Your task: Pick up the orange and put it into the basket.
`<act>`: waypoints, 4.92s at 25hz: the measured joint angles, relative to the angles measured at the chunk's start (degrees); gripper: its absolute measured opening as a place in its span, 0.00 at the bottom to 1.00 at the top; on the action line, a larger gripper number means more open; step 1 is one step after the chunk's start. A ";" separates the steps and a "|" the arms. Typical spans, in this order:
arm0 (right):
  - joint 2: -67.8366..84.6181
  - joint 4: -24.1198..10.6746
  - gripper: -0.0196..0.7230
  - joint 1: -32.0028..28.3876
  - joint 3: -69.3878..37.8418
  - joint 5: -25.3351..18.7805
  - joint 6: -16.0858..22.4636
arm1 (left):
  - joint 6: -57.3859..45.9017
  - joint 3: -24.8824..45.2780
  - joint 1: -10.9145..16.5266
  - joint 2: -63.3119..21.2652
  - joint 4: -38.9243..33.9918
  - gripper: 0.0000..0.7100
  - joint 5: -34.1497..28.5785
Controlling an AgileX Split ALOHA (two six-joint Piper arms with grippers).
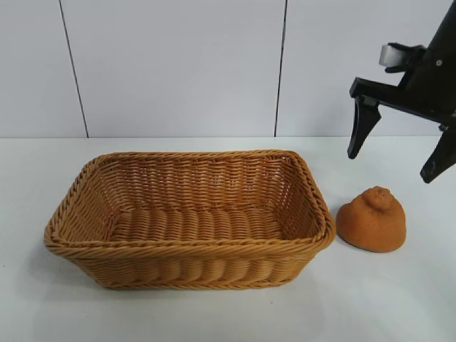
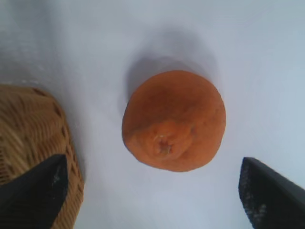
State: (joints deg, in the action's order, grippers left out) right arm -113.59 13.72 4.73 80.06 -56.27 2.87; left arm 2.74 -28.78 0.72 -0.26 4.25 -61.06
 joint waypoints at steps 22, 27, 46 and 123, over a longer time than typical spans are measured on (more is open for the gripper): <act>1.40 -0.17 0.07 0.00 0.07 0.93 -2.36 | -0.05 0.00 0.00 0.00 0.00 0.98 -0.05; 10.06 -0.11 0.07 0.00 0.07 -1.79 -2.42 | -0.05 0.00 0.00 0.00 0.00 0.98 -0.05; 12.92 5.63 0.07 19.97 0.07 3.46 -2.87 | -0.05 0.00 0.00 0.00 0.00 0.98 -0.05; -5.01 -12.96 0.96 1.63 28.79 -13.23 2.38 | -0.05 0.00 0.00 0.00 0.01 0.98 0.01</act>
State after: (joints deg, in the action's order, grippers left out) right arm -118.60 0.76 6.35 108.84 -69.51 5.24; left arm 2.69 -28.78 0.72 -0.26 4.26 -61.05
